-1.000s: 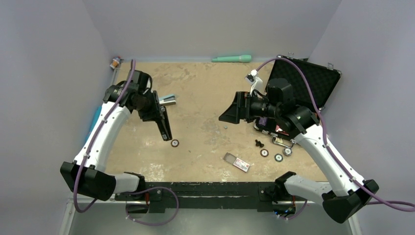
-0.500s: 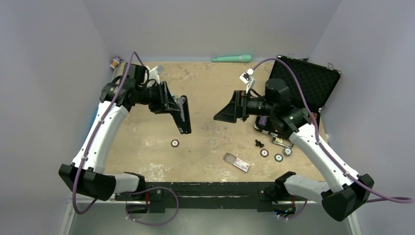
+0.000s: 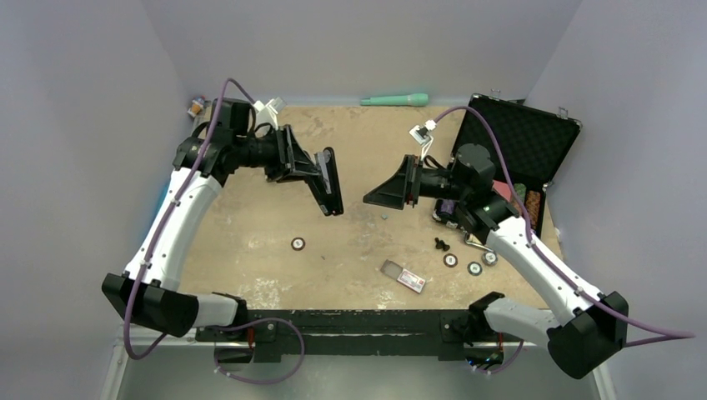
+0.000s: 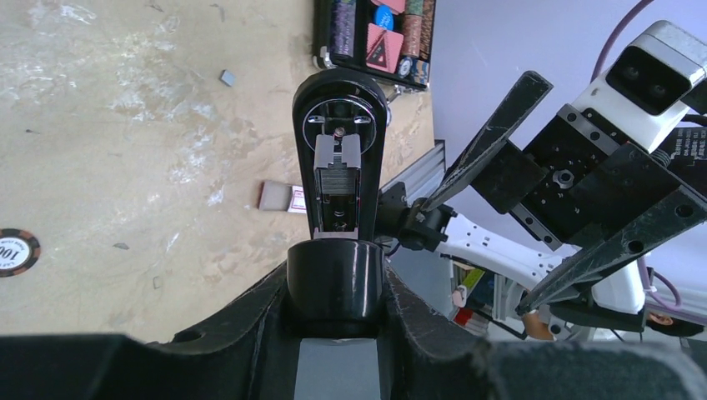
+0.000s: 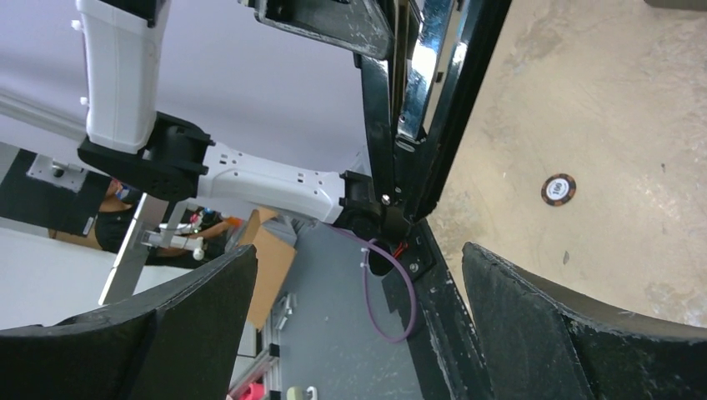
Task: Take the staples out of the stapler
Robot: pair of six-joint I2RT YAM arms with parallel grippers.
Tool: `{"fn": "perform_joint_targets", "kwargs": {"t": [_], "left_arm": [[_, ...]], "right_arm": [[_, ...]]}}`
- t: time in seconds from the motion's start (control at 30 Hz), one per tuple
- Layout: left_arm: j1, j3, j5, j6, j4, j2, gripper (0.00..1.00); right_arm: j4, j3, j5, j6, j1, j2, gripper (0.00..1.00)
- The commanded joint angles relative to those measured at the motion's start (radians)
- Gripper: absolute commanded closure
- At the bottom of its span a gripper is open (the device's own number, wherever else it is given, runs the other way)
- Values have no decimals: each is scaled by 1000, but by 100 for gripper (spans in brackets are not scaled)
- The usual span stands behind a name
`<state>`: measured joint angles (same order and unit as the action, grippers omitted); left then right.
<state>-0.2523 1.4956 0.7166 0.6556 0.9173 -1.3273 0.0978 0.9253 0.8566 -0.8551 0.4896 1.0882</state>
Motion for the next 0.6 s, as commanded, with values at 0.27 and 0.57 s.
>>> {"fn": "perform_joint_targets", "kwargs": {"t": [0.27,0.57], "left_arm": [[-85,46,132,100,-189,-14,100],[-156,67,193,152,-284,-52,100]], "right_arm": [[128,-36,21,-45,-26,-53,1],[132,-91,35,-41,-91,-99,1]]}}
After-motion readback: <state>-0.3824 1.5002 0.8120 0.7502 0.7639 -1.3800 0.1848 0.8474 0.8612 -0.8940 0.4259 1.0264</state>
